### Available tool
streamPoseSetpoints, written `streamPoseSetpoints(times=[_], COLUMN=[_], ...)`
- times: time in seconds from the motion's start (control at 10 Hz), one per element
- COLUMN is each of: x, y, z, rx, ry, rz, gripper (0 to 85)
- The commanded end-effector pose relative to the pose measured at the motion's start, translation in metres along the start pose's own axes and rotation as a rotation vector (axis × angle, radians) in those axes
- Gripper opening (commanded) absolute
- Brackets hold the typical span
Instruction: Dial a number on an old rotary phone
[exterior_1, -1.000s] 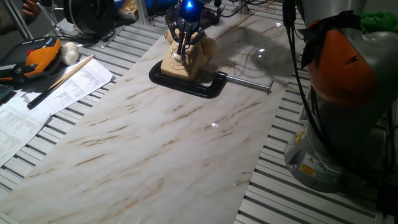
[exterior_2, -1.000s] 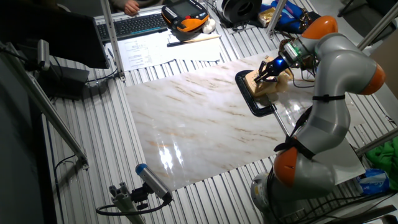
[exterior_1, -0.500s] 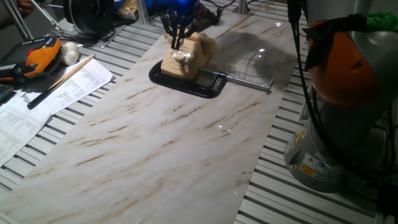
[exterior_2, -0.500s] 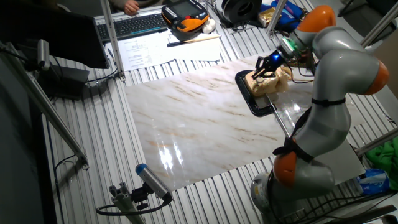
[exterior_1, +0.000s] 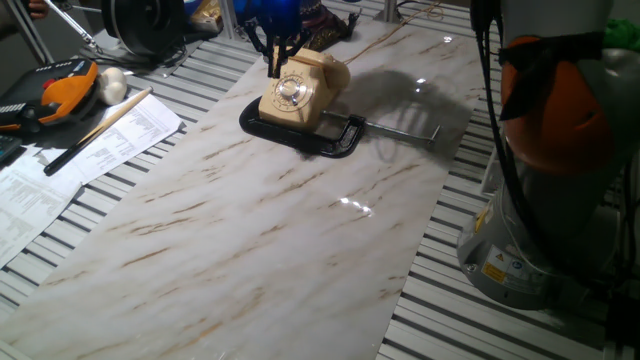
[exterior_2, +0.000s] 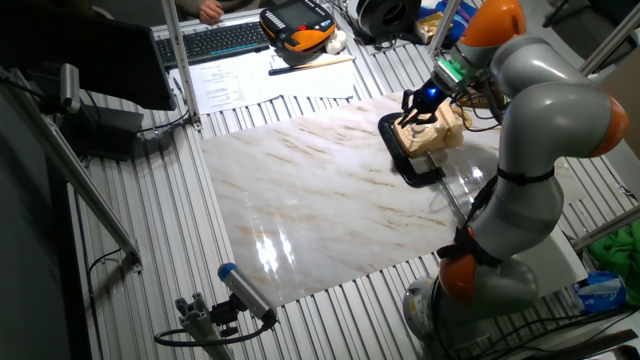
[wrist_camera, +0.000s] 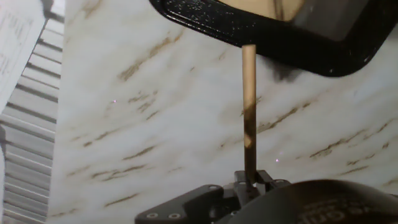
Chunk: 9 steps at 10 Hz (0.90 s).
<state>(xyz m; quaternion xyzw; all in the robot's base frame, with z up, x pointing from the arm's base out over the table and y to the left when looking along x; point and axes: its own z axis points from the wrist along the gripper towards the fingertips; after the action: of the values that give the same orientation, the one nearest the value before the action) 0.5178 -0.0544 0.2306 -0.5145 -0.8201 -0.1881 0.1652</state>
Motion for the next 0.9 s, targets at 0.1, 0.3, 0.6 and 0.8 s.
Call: streamPoseSetpoints(times=[0.1,0.3,0.6,0.8], x=[0.0006,-0.0003,-0.0032,-0.0037], y=[0.0000,0.0003,0.0015,0.0016], z=[-0.0003,-0.0009,-0.0005,-0.0009], rx=[0.078,0.125,0.153,0.162], ry=[-0.204,-0.256,-0.261,-0.293], rz=[-0.270,-0.414,-0.519,-0.542], gripper=[0.0,0.0,0.0,0.0])
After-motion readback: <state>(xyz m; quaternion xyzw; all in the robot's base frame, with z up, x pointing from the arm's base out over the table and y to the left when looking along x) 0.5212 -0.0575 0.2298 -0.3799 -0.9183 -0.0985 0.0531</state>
